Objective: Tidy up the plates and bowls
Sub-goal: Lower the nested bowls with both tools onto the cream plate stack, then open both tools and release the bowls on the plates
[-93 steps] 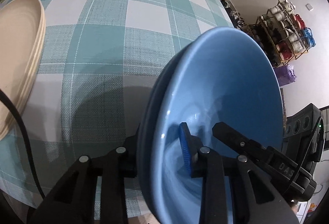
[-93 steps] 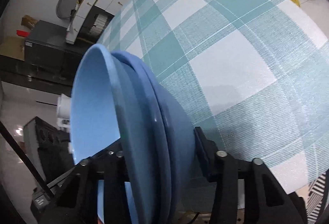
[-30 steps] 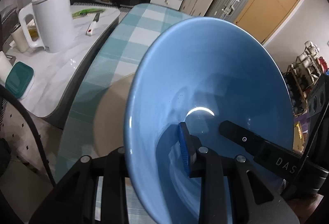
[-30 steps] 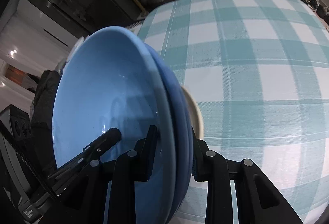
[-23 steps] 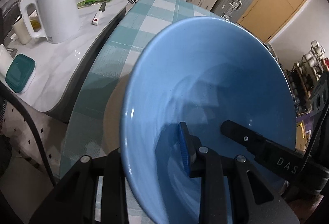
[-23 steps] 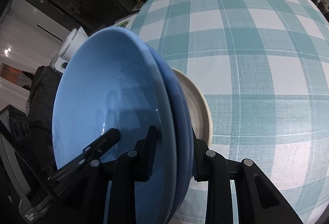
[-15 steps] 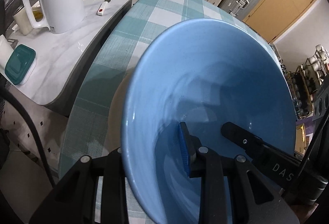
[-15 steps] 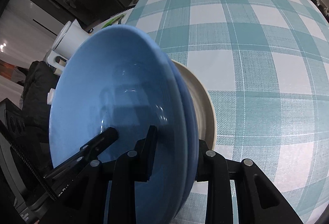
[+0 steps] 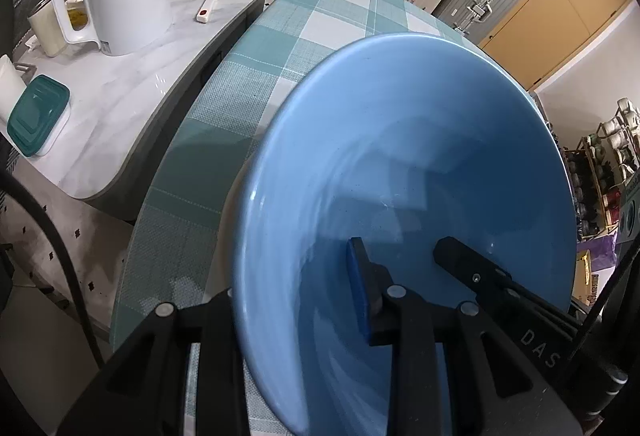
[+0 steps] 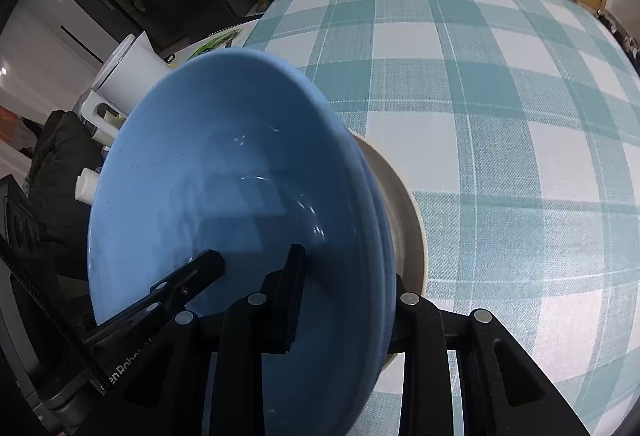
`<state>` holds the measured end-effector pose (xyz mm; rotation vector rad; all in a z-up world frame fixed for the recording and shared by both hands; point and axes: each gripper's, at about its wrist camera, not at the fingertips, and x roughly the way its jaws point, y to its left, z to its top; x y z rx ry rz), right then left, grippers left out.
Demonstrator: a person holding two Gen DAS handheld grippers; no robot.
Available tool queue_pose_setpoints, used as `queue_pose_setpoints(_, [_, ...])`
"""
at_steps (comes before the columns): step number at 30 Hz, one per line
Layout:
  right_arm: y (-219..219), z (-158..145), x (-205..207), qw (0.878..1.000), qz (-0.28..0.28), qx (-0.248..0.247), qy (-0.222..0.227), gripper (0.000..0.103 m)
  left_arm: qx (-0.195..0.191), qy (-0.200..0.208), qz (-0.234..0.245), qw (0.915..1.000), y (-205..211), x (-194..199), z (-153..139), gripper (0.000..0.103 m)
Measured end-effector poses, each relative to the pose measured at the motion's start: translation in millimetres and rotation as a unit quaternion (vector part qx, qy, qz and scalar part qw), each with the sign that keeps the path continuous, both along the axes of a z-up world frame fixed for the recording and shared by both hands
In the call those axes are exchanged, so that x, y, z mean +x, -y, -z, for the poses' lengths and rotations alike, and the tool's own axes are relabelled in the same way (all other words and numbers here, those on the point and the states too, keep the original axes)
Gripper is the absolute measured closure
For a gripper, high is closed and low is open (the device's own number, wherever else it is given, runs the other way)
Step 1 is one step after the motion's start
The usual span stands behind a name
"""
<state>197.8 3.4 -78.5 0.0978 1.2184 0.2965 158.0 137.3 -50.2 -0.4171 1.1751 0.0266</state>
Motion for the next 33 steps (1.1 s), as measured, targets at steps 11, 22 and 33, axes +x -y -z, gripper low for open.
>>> queue_pose_setpoints(11, [2.6,-3.6,-0.5,1.000,0.003,-0.005,0.014,0.075,0.009,-0.002,0.007,0.9999,0.2,0.0,0.5,0.072])
queue_pose_setpoints(22, [9.8,-13.3,-5.8,0.999,0.005,0.002,0.040,0.070,0.042,0.014,-0.009,0.9990,-8.0,-6.2,-11.9,0.071])
queue_pose_setpoints(33, [40.4,-51.5,-29.3,0.990,0.002,0.041,0.134,0.037,0.056,0.095,-0.045,0.9929,-24.8,-30.4,-44.8,0.068])
